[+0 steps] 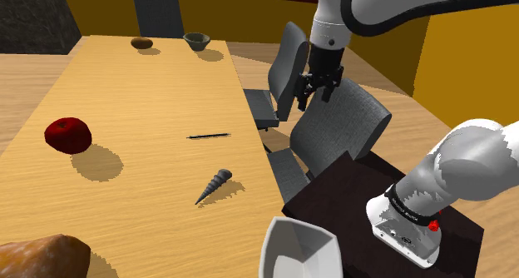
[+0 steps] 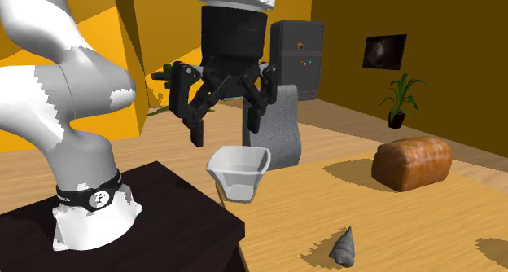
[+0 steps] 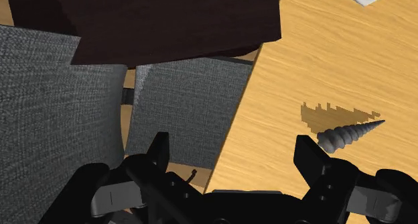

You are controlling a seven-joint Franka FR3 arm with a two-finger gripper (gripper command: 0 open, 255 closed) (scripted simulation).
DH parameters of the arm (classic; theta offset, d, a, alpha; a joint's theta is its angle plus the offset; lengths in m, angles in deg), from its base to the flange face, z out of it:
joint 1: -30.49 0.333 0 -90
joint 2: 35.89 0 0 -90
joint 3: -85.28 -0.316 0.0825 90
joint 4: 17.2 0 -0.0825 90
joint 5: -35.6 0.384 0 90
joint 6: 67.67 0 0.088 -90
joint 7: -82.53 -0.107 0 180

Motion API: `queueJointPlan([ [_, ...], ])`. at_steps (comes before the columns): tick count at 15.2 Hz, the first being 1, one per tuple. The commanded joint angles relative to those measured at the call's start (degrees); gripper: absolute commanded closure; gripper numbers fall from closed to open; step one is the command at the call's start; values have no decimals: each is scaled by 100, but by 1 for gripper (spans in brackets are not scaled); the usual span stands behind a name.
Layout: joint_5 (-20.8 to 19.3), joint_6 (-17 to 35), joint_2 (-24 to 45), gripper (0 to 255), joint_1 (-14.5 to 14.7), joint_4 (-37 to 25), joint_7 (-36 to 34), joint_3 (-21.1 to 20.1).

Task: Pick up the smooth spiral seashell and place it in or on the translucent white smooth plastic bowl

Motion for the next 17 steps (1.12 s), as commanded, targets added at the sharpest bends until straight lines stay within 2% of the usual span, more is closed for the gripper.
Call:
queueJointPlan([
  [1, 58, 320, 453, 0, -13, -74, -356, -208],
  [5, 39, 826, 1374, 0, -52, -362, -1039, -542],
  [10, -202, 1363, 2624, 0, -54, -887, -1938, -823],
  [17, -732, 1836, 4421, 0, 212, -1923, -3139, -813],
])
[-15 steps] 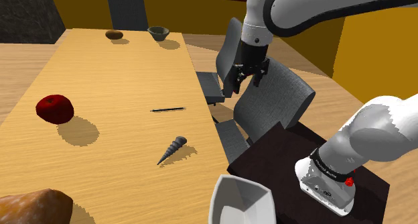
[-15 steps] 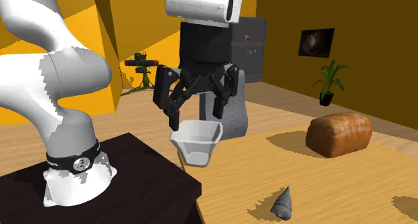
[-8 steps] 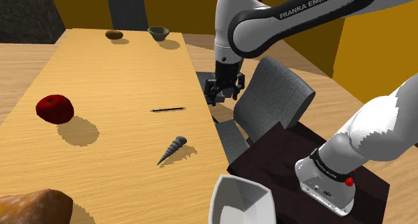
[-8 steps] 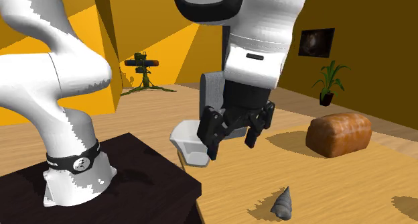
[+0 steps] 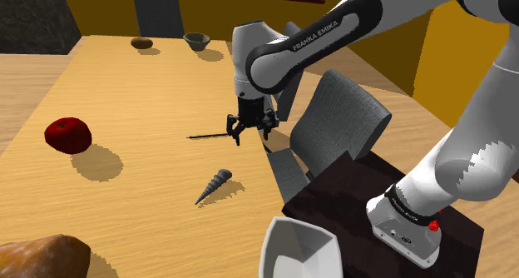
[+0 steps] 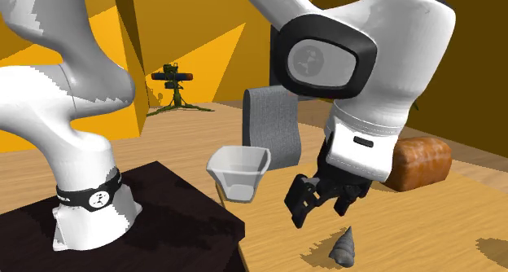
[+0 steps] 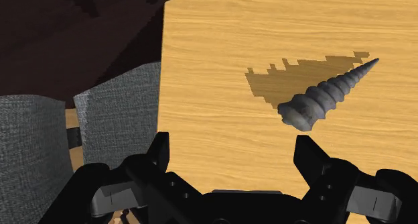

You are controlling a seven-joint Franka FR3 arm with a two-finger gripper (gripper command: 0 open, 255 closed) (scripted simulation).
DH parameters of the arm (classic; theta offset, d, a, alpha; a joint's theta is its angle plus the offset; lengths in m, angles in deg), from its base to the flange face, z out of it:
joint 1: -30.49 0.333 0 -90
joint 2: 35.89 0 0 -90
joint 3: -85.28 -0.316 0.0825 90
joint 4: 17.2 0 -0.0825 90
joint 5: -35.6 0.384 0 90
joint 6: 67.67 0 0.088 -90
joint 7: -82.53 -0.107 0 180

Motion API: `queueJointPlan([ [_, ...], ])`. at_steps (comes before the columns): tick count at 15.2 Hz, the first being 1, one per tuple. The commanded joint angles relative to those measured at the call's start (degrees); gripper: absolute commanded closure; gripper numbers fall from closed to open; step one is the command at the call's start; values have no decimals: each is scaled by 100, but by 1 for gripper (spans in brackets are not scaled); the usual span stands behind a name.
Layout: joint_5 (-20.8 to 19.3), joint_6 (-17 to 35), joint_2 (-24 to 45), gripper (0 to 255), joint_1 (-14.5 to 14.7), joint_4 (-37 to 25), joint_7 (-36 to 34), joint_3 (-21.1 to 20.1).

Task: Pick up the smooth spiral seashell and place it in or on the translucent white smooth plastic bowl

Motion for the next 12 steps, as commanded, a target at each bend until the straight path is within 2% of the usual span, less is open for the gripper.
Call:
queueJointPlan([
  [1, -156, 107, 544, 0, 115, -359, -325, 59],
  [8, -420, 177, 2246, 0, 594, -1802, -1142, 377],
  [12, -453, 361, 2455, 0, 659, -1818, -1195, 420],
])
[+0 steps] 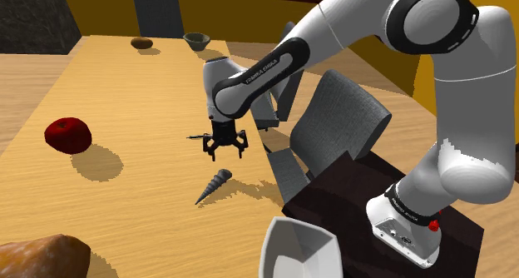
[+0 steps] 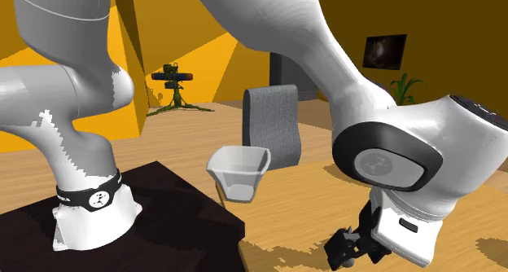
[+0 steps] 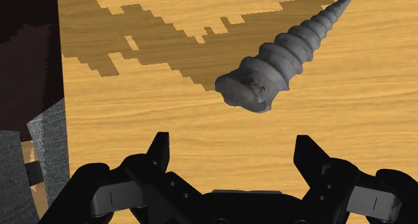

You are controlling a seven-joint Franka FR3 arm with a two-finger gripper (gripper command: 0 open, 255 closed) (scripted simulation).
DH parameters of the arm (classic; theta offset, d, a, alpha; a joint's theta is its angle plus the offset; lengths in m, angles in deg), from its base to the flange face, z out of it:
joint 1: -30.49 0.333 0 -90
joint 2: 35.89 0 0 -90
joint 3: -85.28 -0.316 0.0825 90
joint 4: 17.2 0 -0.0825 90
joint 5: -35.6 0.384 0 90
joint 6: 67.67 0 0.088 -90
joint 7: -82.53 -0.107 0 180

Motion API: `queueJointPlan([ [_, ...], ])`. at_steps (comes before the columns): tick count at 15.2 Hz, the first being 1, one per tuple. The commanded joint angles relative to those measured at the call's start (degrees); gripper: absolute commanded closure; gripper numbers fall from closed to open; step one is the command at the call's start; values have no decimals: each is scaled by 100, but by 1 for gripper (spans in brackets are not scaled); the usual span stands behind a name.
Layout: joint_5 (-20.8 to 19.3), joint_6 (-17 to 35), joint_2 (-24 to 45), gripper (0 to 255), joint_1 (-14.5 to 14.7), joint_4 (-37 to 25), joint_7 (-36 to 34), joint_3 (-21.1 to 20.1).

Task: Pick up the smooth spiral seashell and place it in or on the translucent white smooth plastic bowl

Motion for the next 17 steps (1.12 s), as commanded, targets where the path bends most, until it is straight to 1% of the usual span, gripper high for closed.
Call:
queueJointPlan([
  [1, -22, 121, 100, 0, 34, 18, -25, 19],
  [4, -59, 342, 251, 0, 80, 88, -49, 50],
  [12, -59, 341, 251, 0, 80, 88, -48, 50],
  [13, -59, 341, 251, 255, 80, 88, -48, 50],
  [17, -59, 341, 251, 255, 80, 87, -48, 50],
])
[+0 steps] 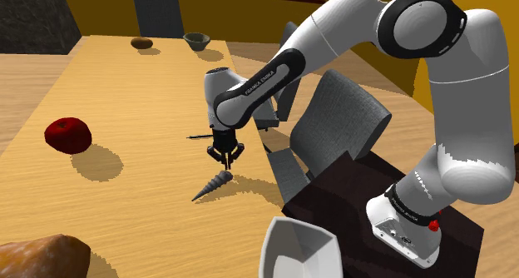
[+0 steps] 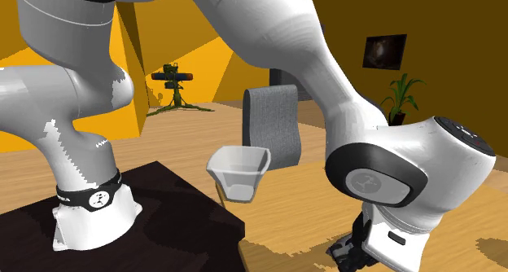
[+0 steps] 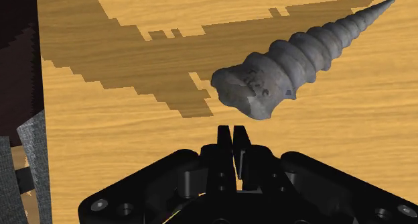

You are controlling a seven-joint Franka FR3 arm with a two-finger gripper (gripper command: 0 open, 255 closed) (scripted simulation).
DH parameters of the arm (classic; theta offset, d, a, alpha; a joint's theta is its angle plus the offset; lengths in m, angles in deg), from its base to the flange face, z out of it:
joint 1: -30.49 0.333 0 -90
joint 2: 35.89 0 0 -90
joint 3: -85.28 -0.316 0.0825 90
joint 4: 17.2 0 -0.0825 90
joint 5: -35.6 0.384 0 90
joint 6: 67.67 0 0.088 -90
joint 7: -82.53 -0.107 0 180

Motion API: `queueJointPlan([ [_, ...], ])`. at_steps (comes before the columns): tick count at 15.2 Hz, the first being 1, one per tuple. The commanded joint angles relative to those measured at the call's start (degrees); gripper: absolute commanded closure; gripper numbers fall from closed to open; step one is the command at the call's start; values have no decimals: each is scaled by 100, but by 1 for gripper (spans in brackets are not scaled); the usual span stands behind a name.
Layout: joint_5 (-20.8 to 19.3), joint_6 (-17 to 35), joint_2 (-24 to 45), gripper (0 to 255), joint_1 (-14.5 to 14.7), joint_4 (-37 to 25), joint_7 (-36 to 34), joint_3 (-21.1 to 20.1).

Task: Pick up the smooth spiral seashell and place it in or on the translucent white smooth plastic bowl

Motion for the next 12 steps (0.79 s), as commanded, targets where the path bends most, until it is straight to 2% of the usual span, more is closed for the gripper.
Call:
queueJointPlan([
  [1, 0, 0, 0, 255, 0, 0, 0, 0],
  [5, 0, 0, 0, 255, 0, 0, 0, 0],
  [6, 0, 0, 0, 0, 0, 0, 0, 0],
  [8, 332, 1119, -529, 0, 228, 889, -1137, 48],
  [9, 452, 1651, -736, 0, 437, 1241, -1765, 122],
  [11, 539, 2624, -1036, 0, 1100, 1753, -3213, 457],
  [12, 486, 3041, -1129, 0, 1586, 1911, -4055, 765],
])
